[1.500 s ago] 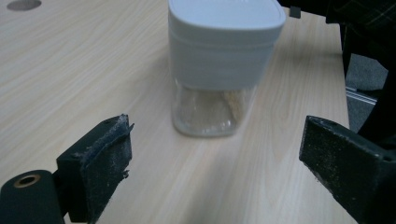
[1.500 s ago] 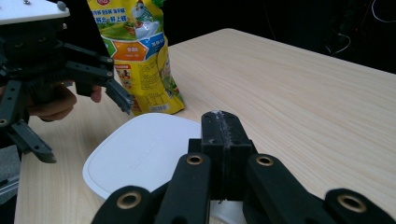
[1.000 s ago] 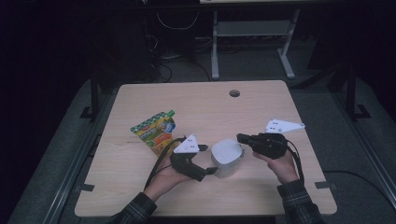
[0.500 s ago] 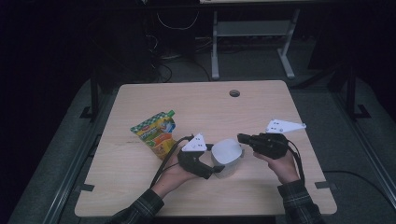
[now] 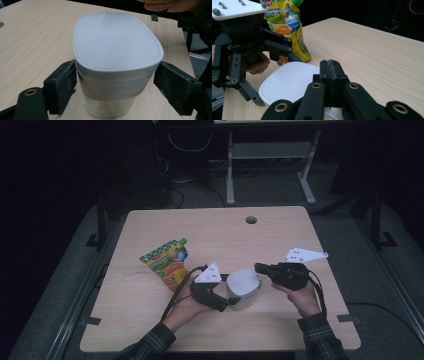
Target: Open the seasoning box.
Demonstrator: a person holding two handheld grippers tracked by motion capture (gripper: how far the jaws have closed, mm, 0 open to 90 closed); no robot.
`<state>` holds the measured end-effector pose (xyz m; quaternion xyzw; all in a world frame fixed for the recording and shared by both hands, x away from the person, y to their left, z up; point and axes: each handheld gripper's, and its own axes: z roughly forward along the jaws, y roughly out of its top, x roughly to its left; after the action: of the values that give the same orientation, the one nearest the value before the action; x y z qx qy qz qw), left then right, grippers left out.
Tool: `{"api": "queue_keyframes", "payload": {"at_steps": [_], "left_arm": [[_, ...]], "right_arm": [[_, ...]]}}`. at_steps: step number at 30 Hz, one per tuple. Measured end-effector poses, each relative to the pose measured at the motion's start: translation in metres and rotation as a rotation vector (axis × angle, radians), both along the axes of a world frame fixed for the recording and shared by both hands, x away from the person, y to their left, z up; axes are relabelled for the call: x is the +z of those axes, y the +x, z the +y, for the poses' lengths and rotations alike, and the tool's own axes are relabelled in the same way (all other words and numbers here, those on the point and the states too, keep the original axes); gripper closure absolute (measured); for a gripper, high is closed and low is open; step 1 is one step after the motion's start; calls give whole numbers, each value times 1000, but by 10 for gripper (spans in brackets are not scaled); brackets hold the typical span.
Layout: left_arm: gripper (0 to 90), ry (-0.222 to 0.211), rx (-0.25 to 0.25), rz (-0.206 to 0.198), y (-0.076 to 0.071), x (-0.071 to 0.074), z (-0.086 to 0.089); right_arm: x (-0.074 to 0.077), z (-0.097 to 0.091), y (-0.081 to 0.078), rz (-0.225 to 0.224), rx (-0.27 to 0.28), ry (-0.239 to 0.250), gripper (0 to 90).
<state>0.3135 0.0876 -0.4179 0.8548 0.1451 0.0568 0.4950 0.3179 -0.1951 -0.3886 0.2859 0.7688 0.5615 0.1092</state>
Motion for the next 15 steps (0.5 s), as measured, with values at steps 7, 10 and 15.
{"api": "queue_keyframes", "payload": {"at_steps": [7, 10, 15], "left_arm": [[299, -45, -5, 5, 1, 6, 6], [327, -47, -9, 6, 1, 6, 6], [350, -49, -8, -3, 1, 8, 7]], "right_arm": [[1, -1, -1, -1, -5, -2, 893], [2, -2, -1, -5, -6, -1, 893], [3, -4, -3, -6, -8, -4, 894]]}}
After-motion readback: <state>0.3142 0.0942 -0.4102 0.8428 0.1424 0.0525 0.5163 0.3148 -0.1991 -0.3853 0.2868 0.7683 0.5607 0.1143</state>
